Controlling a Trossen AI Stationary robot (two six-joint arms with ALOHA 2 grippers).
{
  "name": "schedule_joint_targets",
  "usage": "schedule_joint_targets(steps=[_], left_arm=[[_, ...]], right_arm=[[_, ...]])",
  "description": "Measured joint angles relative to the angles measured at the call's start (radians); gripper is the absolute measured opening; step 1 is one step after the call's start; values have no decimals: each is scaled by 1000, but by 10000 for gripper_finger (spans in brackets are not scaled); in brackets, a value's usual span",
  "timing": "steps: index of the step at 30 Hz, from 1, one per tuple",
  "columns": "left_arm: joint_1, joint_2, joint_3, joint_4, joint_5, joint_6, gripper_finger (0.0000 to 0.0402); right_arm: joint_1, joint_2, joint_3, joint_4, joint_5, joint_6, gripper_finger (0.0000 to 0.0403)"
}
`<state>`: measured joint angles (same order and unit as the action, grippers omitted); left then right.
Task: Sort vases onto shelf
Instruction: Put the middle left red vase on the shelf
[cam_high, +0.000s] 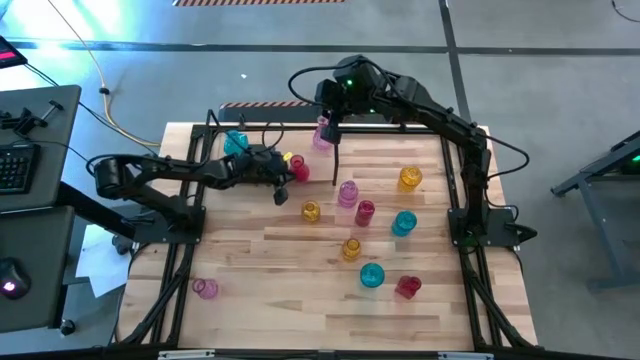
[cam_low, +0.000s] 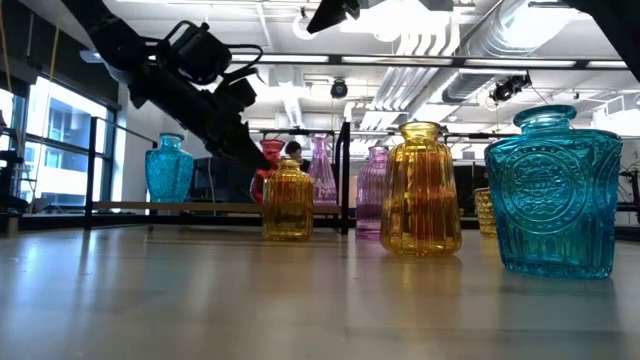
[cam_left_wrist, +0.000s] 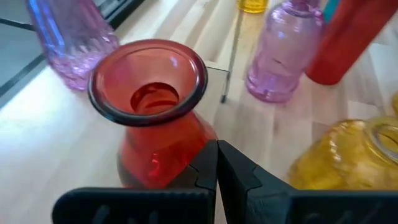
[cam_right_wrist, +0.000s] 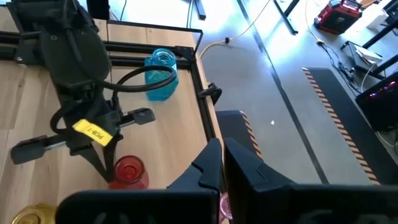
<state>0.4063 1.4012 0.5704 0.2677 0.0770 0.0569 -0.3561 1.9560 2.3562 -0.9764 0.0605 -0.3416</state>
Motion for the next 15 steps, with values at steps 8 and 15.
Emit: schedule_joint_targets(steps=[8,15], left_arm=[[53,10,25,2,0,26,0],[91,10,25,22,0,34,0]], right_arm=[[0,0,0,-6,0,-8,0],[0,0,0,-6,0,-8,0]])
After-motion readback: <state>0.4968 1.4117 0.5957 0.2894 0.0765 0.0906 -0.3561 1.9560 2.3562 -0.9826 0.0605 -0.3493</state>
